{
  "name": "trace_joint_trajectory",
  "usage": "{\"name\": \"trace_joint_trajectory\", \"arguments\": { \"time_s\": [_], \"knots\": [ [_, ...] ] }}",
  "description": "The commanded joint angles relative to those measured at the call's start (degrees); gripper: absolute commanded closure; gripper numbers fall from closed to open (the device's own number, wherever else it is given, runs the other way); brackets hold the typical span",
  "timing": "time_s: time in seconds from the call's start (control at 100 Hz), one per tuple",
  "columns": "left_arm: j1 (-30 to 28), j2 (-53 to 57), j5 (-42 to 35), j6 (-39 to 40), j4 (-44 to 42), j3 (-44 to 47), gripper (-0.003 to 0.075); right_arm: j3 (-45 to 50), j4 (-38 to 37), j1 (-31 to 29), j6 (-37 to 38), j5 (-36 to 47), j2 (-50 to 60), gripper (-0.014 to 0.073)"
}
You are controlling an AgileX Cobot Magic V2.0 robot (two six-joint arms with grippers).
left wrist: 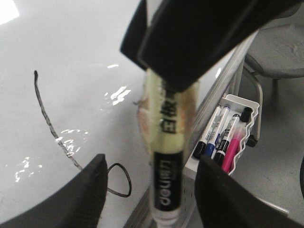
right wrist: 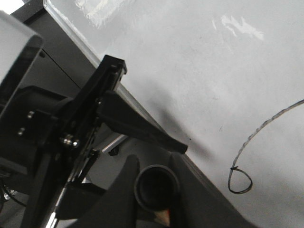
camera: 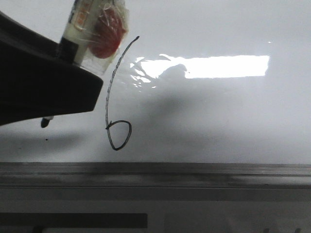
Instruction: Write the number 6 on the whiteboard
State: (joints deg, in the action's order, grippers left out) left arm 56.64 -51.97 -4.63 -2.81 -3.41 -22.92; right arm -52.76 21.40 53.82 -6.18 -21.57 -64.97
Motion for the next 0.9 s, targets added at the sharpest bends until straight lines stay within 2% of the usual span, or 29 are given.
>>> {"name": "trace_joint_trajectory", "arguments": {
  "time_s": [0.0,0.06,0.19,0.23,0.38,0.45,0.5,0.62,0.67,0.71,0.8,0.89],
  "knots": [
    [-0.5,-0.3,-5.5,0.1,2.0,-1.9,0.0377,-1.7,0.0,0.2,-0.5,3.2,1.1,0.0653],
    [-0.5,-0.3,-5.6,0.1,2.1,-1.9,0.0449,-1.7,0.0,0.2,-0.5,3.2,1.1,0.0653],
    [-0.5,-0.3,-5.6,0.1,2.2,-1.9,0.0689,-1.7,0.0,0.2,-0.5,3.2,1.1,0.0653],
    [-0.5,-0.3,-5.6,0.1,2.2,-1.9,0.0742,-1.7,0.0,0.2,-0.5,3.2,1.1,0.0653],
    [-0.5,-0.3,-5.5,0.3,2.3,-1.9,0.0739,-1.7,0.0,0.2,-0.5,3.2,1.1,0.0650],
    [-0.5,-0.3,-5.5,0.3,2.6,-1.9,0.0739,-1.7,0.0,0.1,-0.5,3.1,1.1,0.0602],
    [-0.5,-0.3,-5.5,0.3,3.0,-1.9,0.0739,-1.7,0.0,0.1,-0.5,3.1,1.1,0.0510],
    [-0.5,-0.3,-4.4,0.3,6.2,-1.9,0.0739,-1.7,-0.1,-0.1,-0.5,3.8,1.1,0.0160],
    [-0.9,-0.3,-3.3,0.7,10.6,-1.9,0.0739,-1.7,-0.2,-0.5,-0.5,4.1,1.1,0.0076],
    [-1.8,-0.3,-2.4,0.7,16.4,-1.9,0.0739,-1.7,-0.2,-0.8,-0.5,4.1,1.1,0.0057],
    [-4.8,-0.7,0.5,0.7,28.5,-1.9,0.0739,-1.7,-0.2,-1.6,-0.5,4.0,1.1,0.0085],
    [-8.8,-1.2,3.7,0.7,35.7,-1.9,0.0739,-1.7,-0.1,-1.8,-0.5,3.9,1.1,0.0118]
  ]
}}
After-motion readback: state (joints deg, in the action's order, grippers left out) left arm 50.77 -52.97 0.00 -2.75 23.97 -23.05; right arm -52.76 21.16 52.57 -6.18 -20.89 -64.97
